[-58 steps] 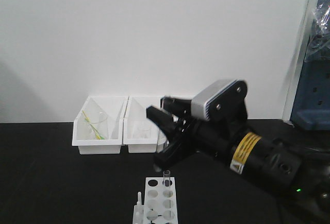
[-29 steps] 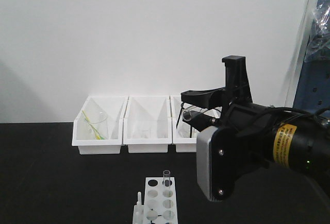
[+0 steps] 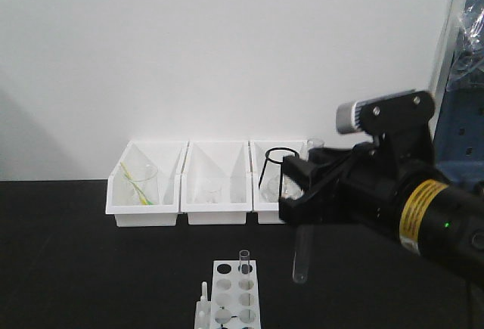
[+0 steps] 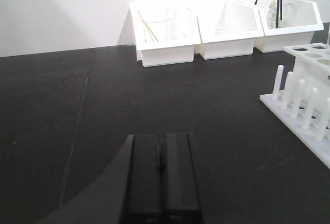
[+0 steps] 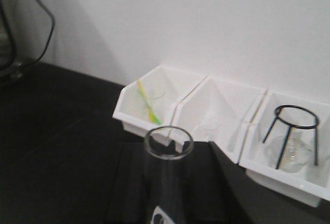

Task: Flip and reinsert test tube from rack
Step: 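Rotate the right wrist to turn the held test tube upside down, then lower the flipped test tube back into its rack hole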

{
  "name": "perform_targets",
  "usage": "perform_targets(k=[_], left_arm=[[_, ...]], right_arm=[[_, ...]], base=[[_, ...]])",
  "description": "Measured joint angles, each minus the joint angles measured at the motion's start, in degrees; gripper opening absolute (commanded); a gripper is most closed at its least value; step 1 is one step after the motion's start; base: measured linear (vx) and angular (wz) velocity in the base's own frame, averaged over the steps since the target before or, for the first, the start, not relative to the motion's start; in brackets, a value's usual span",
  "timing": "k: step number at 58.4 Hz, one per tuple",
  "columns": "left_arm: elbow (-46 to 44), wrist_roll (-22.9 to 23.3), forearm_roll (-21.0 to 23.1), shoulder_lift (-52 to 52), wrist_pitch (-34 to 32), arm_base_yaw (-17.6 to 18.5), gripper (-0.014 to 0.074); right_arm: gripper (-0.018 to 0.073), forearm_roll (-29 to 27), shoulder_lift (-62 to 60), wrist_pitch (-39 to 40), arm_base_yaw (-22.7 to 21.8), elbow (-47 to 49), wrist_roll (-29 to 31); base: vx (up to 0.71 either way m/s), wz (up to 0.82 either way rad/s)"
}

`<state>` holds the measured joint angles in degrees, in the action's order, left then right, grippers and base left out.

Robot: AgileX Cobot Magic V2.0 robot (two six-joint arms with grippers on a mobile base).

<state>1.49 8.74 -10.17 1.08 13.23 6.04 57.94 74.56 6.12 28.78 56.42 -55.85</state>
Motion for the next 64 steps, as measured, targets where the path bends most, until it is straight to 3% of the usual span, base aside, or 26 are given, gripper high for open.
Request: perform_targets(k=[6, 11, 21, 30, 40, 64], left_arm=[[0.0, 0.0, 0.0, 0.0, 0.0, 0.0, -0.0006], [0.0, 0.0, 0.0, 0.0, 0.0, 0.0, -0.0006], [0.0, 0.0, 0.0, 0.0, 0.0, 0.0, -0.0006], [0.0, 0.0, 0.0, 0.0, 0.0, 0.0, -0.0006], [0.0, 0.0, 0.0, 0.0, 0.0, 0.0, -0.0006], [0.0, 0.0, 0.0, 0.0, 0.0, 0.0, -0.0006]], right_arm=[[-0.001, 1.6, 2.4, 9.0, 0.0, -4.1, 2.6], [-0.001, -1.3, 5.3, 16.9, 0.1, -6.4, 8.2], [-0.001, -17.3, 10.7, 29.2, 0.1, -7.4, 24.4], [-0.001, -29.4, 14.1, 33.8, 0.1, -7.4, 35.2], [-0.001, -31.9, 17.9, 35.9, 0.1, -7.4, 37.5], [-0.001, -30.6, 22.5, 40.6, 0.1, -7.0, 37.6]], base=[[0.0, 0.0], [0.0, 0.0], [0.0, 0.0], [0.0, 0.0], [0.0, 0.0], [0.0, 0.0]])
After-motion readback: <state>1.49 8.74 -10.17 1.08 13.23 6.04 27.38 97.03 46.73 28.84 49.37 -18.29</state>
